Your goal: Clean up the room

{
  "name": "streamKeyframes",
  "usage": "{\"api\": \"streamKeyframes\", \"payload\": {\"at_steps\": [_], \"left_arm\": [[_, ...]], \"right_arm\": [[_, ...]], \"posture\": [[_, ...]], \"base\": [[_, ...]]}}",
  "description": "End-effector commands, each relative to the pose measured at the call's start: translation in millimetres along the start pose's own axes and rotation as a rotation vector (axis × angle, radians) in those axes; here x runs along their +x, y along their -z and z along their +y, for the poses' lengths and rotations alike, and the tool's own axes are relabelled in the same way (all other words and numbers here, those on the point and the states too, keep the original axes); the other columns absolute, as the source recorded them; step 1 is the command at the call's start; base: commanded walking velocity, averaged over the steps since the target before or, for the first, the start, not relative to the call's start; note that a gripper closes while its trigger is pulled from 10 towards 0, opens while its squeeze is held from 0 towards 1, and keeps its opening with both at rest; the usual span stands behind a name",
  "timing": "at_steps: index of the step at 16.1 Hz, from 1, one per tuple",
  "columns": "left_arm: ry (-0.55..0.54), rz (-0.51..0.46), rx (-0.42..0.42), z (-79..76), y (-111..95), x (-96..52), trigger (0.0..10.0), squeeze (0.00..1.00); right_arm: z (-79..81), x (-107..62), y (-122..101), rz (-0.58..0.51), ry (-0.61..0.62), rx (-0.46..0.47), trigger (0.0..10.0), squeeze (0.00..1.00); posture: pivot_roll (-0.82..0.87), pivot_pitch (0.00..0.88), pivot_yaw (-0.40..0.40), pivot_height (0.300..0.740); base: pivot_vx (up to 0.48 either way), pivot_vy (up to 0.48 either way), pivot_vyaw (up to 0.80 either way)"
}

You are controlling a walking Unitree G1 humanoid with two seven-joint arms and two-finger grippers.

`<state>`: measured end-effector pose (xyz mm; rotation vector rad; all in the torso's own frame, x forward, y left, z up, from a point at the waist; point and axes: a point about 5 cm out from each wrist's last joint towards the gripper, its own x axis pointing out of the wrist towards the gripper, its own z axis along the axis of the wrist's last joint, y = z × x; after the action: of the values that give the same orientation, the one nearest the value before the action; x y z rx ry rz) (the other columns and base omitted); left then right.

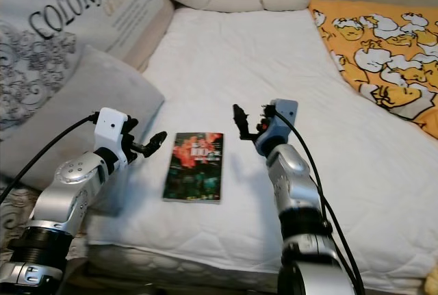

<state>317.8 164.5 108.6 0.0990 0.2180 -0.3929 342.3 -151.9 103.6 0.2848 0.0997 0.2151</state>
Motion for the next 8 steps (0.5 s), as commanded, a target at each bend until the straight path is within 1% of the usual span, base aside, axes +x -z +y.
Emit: {"api": "streamKeyframes", "payload": {"at_steps": [1,4,6,8], "left_arm": [[-0.037,0.001,0.023,3.7,0,1.5,10.0,0.0],[-0.067,-0.002,0.01,8.0,2,1.0,10.0,0.0],[-0.083,0.002,0.018,9.6,4,1.0,10.0,0.0],[-0.098,-0.002,0.026,11.8,4,1.0,10.0,0.0]], "right_arm": [[-0.6,-4.3,4,-0.007,0.023,-0.029,10.0,1.0],[11.6,-7.1,12,0.004,-0.009,-0.046,10.0,1.0],[14.3,-7.8,13,-0.002,-0.009,-0.042,10.0,1.0],[12.7,-9.1,13,0.005,-0.019,-0.087,10.0,1.0]], "posture": [[-0.04,0.0,0.03,0.74],[-0.03,0.0,0.026,0.74],[-0.03,0.0,0.026,0.74],[-0.03,0.0,0.026,0.74]], "base": [[0.0,-0.337,0.0],[0.0,-0.358,0.0],[0.0,-0.371,0.0],[0.0,-0.369,0.0]]}}
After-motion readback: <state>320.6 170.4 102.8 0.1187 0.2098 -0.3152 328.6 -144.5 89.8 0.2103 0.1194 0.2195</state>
